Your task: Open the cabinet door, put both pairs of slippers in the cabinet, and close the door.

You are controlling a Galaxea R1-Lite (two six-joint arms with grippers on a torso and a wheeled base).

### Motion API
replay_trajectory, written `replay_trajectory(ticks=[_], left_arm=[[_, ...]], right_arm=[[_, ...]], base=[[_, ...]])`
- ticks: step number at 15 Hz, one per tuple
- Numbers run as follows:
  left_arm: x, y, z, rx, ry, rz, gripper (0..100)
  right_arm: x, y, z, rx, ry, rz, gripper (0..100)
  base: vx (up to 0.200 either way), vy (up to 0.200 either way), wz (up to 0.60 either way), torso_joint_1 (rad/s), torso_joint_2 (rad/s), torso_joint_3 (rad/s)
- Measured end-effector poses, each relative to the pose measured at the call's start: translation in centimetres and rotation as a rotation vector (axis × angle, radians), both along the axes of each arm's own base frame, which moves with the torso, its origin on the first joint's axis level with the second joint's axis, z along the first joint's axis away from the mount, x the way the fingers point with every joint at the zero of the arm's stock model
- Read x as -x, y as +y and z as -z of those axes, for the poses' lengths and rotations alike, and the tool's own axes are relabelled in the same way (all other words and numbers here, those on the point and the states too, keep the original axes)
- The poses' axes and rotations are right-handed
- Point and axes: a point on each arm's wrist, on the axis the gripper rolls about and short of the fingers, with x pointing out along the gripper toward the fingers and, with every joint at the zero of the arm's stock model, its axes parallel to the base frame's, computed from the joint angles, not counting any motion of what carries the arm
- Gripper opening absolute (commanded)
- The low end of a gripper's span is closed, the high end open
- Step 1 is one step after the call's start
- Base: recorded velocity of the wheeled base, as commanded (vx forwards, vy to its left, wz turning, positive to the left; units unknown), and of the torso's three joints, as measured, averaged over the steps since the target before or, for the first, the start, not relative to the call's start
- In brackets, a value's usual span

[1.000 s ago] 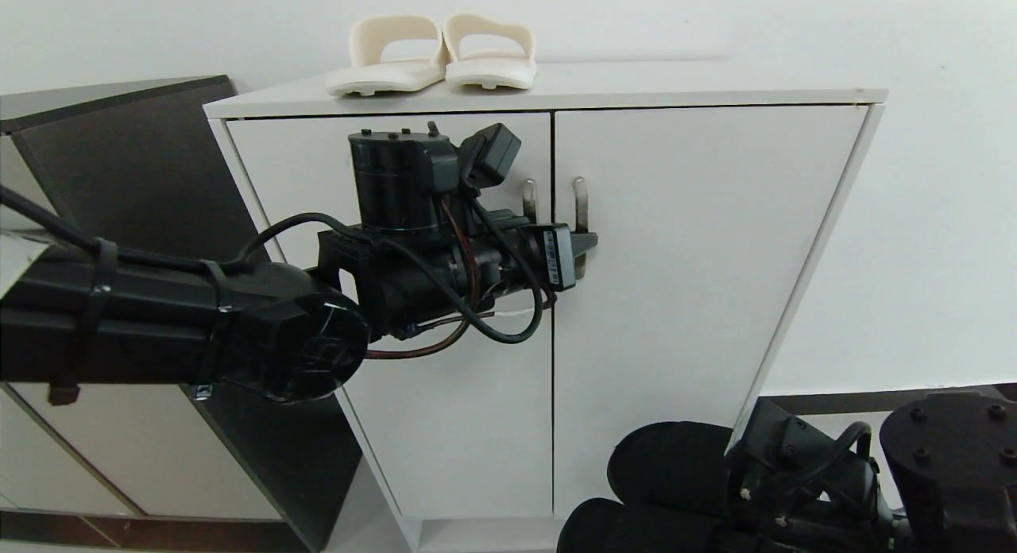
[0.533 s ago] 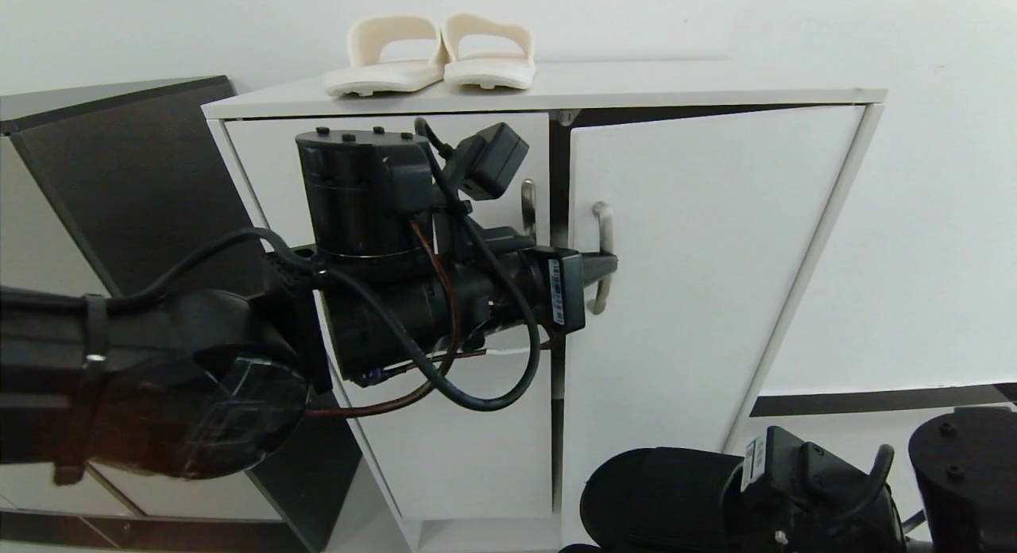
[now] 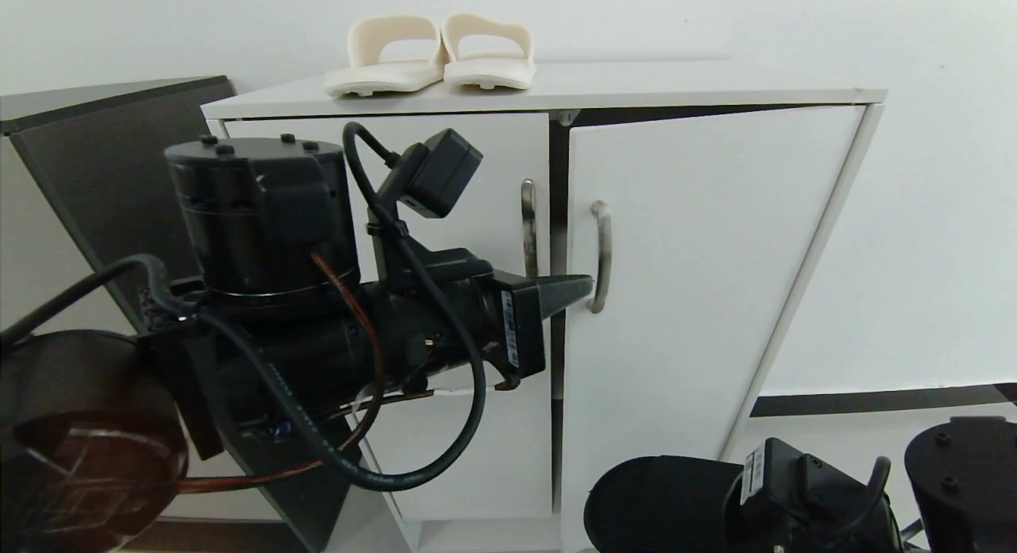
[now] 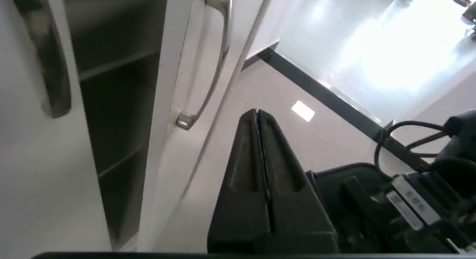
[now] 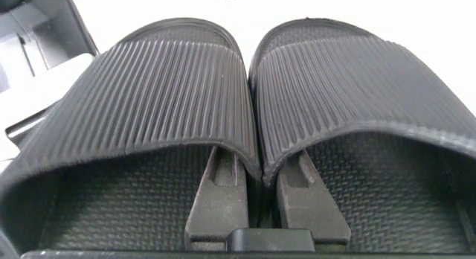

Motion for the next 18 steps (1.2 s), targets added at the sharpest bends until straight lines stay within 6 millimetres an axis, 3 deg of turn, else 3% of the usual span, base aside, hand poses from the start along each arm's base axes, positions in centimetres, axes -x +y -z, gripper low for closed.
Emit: replay_trajectory(ticks=[4, 11, 18], left_arm=[[-0.7, 1.4, -1.2, 0.030, -0.030, -0.047, 0], [-4.3, 0.3, -1.6, 0.040, -0.042, -0.098, 0], [-6.2, -0.4, -2.0, 0.072, -0.036, -0.110, 0]], right_arm=[[0.0, 0.0, 0.0, 0.008, -0.013, -0.003, 0], [0.0, 0.0, 0.1, 0.025, -0.040, -0.016, 0], [0.0, 0.0, 0.1, 0.027, -0.036, -0.017, 0]], base=[[0.000, 0.000, 0.00, 0.000, 0.00, 0.000], [0.000, 0.000, 0.00, 0.000, 0.00, 0.000], [0.000, 0.000, 0.00, 0.000, 0.00, 0.000]])
